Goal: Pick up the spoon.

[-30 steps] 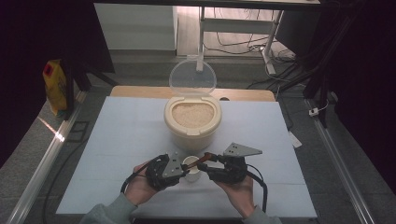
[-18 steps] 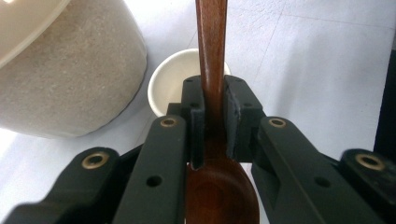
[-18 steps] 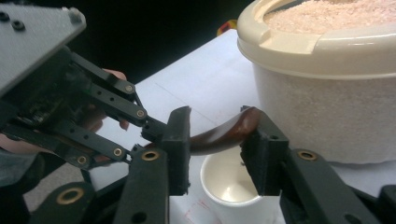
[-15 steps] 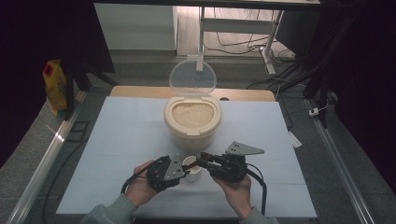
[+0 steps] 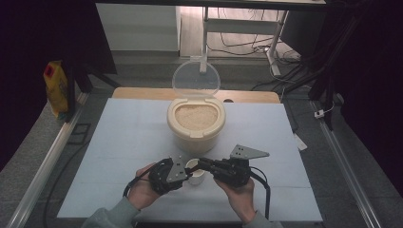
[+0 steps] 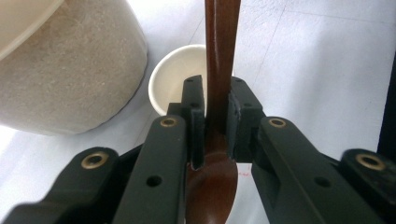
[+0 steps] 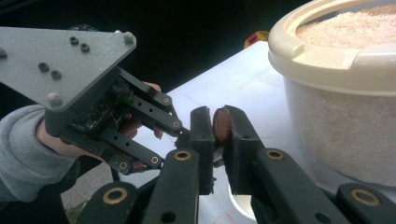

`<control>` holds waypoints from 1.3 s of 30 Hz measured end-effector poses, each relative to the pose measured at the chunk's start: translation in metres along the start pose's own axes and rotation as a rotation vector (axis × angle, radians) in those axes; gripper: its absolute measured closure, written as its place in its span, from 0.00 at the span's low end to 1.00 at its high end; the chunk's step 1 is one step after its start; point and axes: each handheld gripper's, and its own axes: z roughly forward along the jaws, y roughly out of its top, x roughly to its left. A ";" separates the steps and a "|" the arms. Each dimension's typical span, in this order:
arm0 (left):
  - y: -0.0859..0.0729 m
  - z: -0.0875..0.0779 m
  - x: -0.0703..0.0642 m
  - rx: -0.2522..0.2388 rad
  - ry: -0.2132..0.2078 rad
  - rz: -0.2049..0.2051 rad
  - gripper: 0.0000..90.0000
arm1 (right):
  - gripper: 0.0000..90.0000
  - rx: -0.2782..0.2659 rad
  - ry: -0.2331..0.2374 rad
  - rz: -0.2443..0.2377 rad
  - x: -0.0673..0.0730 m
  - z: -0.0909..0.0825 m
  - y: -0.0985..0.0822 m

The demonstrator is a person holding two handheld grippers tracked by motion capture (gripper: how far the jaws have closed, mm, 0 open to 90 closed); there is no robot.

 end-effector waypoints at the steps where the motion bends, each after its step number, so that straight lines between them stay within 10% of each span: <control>1: 0.000 0.000 0.000 -0.002 0.000 -0.004 0.85 | 0.92 -0.003 -0.002 -0.005 0.000 0.000 0.000; 14: -0.030 -0.018 0.020 -0.107 -0.007 -0.208 0.43 | 0.92 -0.067 -0.020 -0.011 -0.005 -0.015 0.005; 39: -0.130 -0.043 0.041 -0.089 0.110 -0.447 0.37 | 0.92 -0.152 -0.052 -0.025 -0.014 -0.046 0.020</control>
